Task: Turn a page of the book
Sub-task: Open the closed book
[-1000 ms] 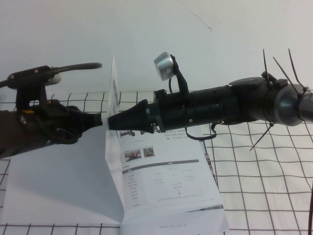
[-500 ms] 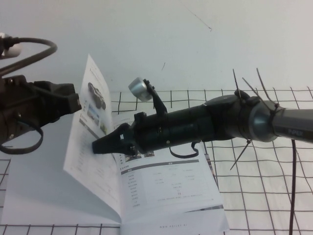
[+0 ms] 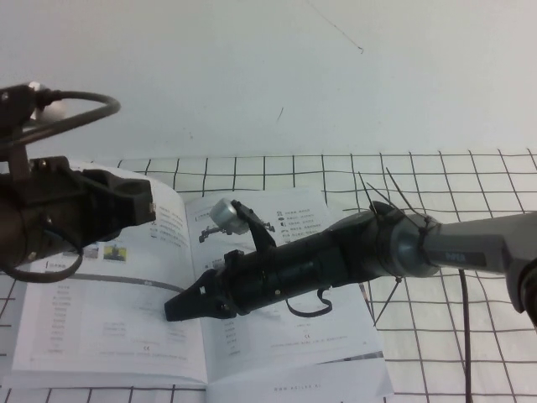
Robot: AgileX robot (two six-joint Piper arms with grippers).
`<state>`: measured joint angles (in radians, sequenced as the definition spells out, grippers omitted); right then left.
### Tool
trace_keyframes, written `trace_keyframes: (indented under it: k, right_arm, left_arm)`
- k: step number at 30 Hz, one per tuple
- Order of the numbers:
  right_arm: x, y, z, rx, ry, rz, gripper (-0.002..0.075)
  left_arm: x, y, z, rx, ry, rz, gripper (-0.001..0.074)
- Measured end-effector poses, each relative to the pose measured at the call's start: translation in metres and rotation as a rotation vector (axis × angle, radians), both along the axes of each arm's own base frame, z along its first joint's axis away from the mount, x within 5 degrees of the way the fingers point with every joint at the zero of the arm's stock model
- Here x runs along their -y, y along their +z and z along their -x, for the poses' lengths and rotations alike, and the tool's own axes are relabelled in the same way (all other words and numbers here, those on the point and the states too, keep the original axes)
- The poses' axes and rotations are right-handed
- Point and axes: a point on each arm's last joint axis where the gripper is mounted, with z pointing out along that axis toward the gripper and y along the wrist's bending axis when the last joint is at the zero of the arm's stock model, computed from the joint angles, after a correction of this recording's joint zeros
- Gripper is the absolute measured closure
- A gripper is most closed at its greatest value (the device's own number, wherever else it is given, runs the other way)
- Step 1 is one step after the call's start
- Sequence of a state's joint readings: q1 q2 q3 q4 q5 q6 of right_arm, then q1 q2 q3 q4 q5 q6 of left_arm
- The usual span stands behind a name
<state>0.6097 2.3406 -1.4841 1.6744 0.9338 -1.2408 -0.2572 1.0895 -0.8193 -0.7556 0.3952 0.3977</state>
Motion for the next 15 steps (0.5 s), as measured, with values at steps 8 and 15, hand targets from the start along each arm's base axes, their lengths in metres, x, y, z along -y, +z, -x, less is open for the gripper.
trace_keyframes:
  k: [8,15]
  right_arm:
    - [-0.003,-0.016,0.003,-0.043,-0.003,0.051,0.0725]
    - [-0.003,-0.009,0.003,-0.026,-0.002,0.065,0.0725]
  left_arm:
    - [0.009,-0.042,-0.027,-0.185,-0.015,-0.037,0.0738]
    - [0.012,-0.085,-0.054,-0.301,0.026,-0.079,0.0738]
